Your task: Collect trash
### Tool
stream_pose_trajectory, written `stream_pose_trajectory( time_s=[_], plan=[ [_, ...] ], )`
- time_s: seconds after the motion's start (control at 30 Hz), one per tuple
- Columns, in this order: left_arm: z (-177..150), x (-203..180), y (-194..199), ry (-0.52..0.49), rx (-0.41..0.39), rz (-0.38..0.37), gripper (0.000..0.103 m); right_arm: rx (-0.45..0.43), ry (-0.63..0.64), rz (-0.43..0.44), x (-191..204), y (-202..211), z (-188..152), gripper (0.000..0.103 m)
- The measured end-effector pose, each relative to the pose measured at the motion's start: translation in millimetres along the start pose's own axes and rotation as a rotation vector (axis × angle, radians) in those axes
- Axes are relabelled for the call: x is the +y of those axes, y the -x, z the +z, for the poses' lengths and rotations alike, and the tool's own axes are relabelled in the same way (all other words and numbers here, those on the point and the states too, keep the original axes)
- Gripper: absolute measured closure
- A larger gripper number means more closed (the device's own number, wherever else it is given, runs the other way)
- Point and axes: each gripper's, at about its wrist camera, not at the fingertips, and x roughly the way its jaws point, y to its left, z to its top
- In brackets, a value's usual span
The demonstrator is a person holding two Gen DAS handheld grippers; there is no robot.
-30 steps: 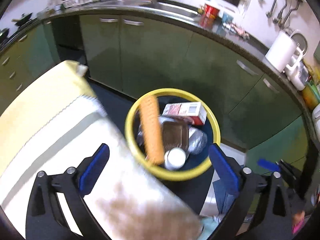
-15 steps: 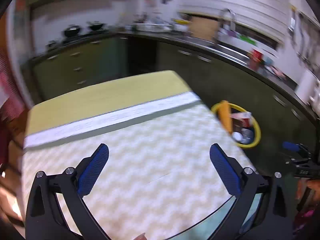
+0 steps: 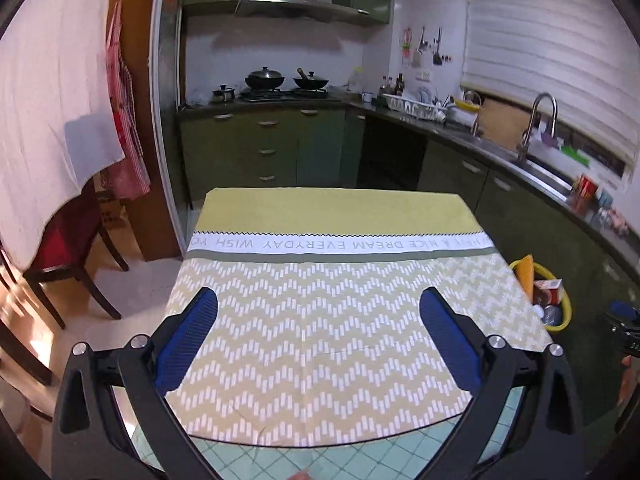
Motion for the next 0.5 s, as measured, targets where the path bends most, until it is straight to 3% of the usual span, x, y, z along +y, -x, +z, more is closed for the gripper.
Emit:
stream_pose_trajectory(
  time_s=[0.1,0.37,0.5],
  plan=[
    [-3,9,6,0.033,-0.011,-0.016,0.006,-0.037,0.02,-0.019,9,12,4,0.005],
    [-7,-6,15,0.0,-0.042,0.026,0.006,-0.098,0.052,-0.055,21,32,7,0.005],
    [-8,-10,15,-0.003,-0.034,0.008,0.006,-0.103,0.046,-0.053,20,36,6,0.005]
  ],
)
